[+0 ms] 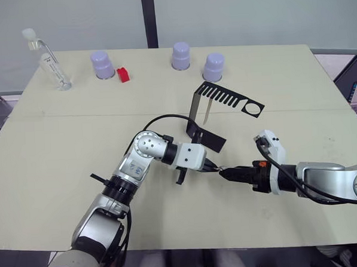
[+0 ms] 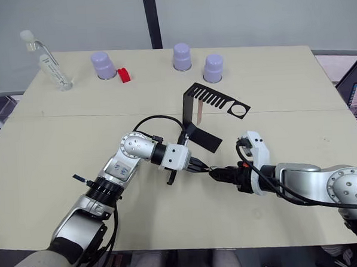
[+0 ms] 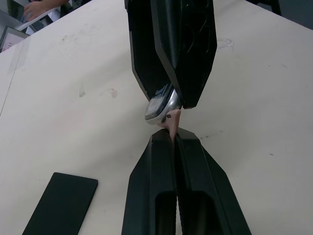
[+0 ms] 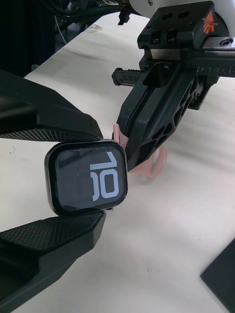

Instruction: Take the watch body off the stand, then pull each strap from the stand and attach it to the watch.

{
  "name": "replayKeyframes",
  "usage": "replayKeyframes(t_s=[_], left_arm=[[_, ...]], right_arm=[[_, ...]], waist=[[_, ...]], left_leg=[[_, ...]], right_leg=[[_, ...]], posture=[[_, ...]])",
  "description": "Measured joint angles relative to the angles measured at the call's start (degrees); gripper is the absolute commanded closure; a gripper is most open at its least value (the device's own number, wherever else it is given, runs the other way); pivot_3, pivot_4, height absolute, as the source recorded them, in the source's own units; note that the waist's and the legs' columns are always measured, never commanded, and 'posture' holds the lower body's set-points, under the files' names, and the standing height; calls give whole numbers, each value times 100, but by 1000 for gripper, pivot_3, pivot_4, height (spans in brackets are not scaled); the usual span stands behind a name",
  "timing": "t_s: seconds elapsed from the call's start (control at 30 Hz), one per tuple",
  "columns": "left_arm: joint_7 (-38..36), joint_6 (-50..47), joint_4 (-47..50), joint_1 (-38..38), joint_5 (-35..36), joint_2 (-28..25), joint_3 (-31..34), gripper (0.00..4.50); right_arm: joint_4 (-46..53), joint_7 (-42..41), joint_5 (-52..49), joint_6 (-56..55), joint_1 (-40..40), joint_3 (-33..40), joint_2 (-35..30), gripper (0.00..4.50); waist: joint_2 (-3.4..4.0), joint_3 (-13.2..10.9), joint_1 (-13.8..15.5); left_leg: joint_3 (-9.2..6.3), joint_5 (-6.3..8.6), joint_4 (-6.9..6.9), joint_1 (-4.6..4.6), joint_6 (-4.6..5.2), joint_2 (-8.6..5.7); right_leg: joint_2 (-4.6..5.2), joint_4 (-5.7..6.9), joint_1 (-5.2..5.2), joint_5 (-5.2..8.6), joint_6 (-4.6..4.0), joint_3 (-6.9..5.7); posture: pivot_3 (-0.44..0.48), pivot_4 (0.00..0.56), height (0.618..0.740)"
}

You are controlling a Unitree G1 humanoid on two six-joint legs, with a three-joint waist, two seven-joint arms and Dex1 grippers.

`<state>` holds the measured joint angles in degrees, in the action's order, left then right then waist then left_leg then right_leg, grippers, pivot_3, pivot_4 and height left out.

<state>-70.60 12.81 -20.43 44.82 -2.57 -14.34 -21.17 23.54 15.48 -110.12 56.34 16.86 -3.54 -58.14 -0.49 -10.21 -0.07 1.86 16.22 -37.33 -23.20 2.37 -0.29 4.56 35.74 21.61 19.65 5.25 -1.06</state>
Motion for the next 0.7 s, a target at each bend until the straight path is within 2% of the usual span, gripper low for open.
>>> replayKeyframes(t_s=[0.7], left_arm=[[0, 30, -25, 6, -16, 18, -12, 4500]], right_arm=[[1, -2, 0, 58, 25, -2, -66, 2917]], waist=[[0, 0, 1]], left_leg=[[0, 0, 0, 0, 0, 0]], right_leg=[[0, 0, 0, 0, 0, 0]], posture=[[0, 150, 739]])
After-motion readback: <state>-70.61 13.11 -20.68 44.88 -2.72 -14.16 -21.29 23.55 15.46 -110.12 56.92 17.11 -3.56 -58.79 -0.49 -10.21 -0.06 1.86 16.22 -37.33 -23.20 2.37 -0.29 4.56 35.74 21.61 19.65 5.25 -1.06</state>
